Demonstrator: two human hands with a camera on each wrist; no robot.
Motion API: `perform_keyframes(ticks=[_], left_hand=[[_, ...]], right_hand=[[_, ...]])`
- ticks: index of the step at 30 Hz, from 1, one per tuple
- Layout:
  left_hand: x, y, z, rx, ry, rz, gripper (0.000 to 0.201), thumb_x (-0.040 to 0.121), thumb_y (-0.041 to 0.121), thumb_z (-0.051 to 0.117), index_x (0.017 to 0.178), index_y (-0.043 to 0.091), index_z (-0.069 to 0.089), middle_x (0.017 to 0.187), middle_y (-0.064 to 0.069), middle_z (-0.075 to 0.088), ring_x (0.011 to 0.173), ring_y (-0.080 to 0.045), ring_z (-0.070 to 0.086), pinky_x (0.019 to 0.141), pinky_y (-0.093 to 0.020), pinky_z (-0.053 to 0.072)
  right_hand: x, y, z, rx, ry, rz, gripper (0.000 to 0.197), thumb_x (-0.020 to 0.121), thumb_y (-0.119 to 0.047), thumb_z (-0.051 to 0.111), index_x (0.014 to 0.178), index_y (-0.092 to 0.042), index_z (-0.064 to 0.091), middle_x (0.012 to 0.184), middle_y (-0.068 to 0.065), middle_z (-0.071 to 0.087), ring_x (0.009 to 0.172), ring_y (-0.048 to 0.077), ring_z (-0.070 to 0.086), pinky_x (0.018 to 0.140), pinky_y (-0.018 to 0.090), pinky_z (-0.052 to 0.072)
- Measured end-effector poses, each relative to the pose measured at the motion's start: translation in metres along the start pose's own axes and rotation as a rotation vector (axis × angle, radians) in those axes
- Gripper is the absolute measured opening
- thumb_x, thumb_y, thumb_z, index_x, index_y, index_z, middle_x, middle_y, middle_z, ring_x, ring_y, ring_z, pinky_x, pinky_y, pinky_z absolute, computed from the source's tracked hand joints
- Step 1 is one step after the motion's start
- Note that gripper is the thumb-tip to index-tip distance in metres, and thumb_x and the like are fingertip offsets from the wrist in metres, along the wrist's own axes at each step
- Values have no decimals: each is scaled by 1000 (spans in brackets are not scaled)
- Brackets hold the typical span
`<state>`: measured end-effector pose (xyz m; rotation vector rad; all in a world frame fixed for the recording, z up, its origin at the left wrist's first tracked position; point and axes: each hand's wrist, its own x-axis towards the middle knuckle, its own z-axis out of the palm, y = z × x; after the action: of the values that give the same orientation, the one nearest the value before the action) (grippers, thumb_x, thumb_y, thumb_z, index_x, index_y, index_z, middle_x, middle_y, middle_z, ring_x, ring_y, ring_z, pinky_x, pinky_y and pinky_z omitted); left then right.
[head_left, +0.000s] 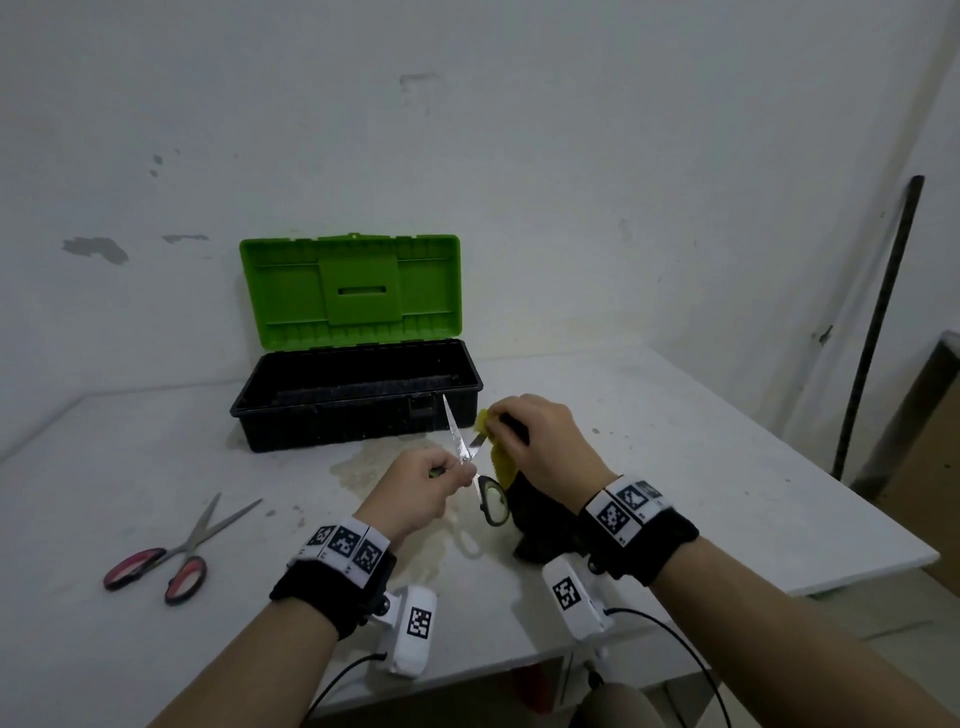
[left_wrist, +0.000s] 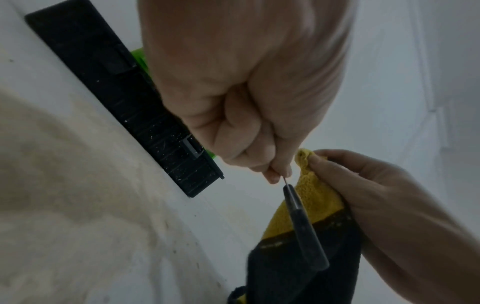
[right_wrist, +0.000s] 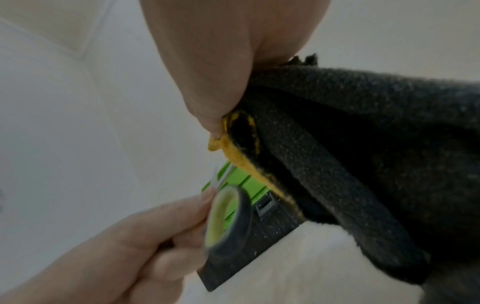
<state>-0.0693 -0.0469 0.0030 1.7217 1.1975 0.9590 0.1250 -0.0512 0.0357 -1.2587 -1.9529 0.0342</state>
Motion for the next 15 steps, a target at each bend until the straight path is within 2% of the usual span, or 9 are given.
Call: perform_keyframes(ticks=[3,6,7,9,11,13,15], left_hand=[[0,4,0,103,-24,41,31,94,36,67,82,8,68,57,9,51,47,-7,46,52,-23,40],[-3,4,-1,252,-35,82,24,93,39,67,76,22,68,67,6,57,57,-10,52,58,-28,44],[-4,3,-2,259,-40,83,24,93,39,66,77,21,68,68,4,58,57,-10,52,58,-27,44],[-5,2,-3,240,-44,78,26,94,38,65,80,16,69,66,4,56,54,-9,50,53,-22,42],[-4,3,-3,94,-38,27,28,96,34,65,83,9,68,62,4,51,49,-9,45,47,-19,38],[-1,6,-2,-107,-53,-59,27,97,28,65,85,5,67,60,4,45,44,-9,37,42,-21,29],[0,9,-1,-196,-85,-99,23,97,25,64,84,6,65,59,4,42,44,-10,32,41,-23,22]], right_hand=[[-7,-4,9,10,-93,1,12,94,-23,58,95,-21,70,86,-2,65,79,11,59,73,22,46],[7,4,3,-95,-57,141,16,92,-22,57,92,-15,72,85,4,70,80,18,62,74,32,50],[11,7,-2,-129,-27,194,17,92,-22,57,91,-13,72,85,5,71,81,21,64,74,35,51],[16,10,-9,-125,53,234,17,93,-23,58,90,-13,71,86,5,71,81,20,64,75,35,52],[12,4,-10,-43,81,120,12,93,-23,61,93,-14,69,88,0,70,80,13,60,75,26,47],[2,-6,-7,36,5,-58,8,92,-21,64,95,-15,68,89,-3,68,80,7,58,74,17,43],[-7,-7,-1,61,-72,-148,8,92,-20,65,97,-15,69,90,-4,67,80,5,58,74,13,44]])
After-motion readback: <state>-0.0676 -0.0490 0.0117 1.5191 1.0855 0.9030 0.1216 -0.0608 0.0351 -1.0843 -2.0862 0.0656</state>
